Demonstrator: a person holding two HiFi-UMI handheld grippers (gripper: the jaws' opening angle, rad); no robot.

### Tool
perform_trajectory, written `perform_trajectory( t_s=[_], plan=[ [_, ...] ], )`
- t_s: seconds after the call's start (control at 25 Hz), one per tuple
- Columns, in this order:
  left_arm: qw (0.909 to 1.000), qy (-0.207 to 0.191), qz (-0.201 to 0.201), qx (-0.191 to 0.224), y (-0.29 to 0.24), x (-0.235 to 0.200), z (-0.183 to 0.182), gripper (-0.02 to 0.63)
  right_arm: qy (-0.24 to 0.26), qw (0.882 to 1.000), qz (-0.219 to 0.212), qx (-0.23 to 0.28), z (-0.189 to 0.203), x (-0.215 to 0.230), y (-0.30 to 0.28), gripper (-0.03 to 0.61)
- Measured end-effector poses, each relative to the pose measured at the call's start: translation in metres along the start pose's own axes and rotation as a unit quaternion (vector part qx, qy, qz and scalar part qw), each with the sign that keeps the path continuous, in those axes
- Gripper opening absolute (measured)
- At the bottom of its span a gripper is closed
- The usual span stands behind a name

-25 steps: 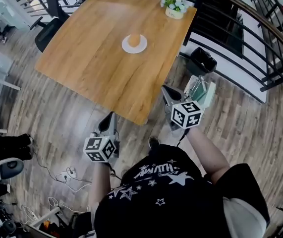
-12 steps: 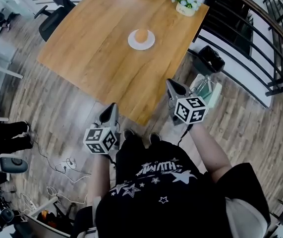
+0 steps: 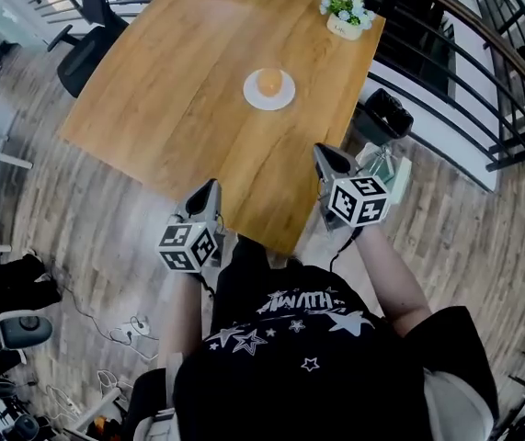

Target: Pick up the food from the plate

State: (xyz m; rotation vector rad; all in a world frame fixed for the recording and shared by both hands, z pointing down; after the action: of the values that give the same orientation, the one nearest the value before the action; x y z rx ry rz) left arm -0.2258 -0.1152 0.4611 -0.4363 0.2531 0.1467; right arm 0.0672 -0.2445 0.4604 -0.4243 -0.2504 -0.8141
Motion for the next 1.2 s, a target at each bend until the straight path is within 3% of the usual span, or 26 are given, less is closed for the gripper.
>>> perform_trajectory(
  t_s=[0.56,0.76,0.96,1.2],
  plan=[
    [0.997,-0.017,0.071,-0.028,-0.081,-0.091,-0.049,0.002,0.004,0.996,0.085,-0.016,-0.026,-0.008,-0.09,0.005],
    [0.994,-0.032,0.1,-0.029,-0.105,-0.099,-0.068,0.002,0.033,0.994,0.093,-0.039,-0.037,-0.012,-0.121,0.153],
    [0.9913,-0.042,0.119,-0.036,-0.13,-0.108,-0.074,0.002,0.042,0.988,0.132,-0.063,-0.033,-0.005,-0.15,0.312],
    [0.9877,-0.046,0.137,-0.061,-0.159,-0.12,-0.073,0.002,0.063,0.983,0.148,-0.089,-0.031,0.003,-0.186,0.344]
  ],
)
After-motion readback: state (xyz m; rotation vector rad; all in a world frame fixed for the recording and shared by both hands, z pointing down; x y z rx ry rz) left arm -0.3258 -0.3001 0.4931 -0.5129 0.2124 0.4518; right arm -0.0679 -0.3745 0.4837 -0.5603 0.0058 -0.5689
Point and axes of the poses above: the fingertips, and each gripper's own axes: y backward along the fingers, x to its right, z out of its underside, the point moved 9 cm from there along y, backward along the fingers, and after that the axes turned 5 degrees about -z, right-handed, at the moved point
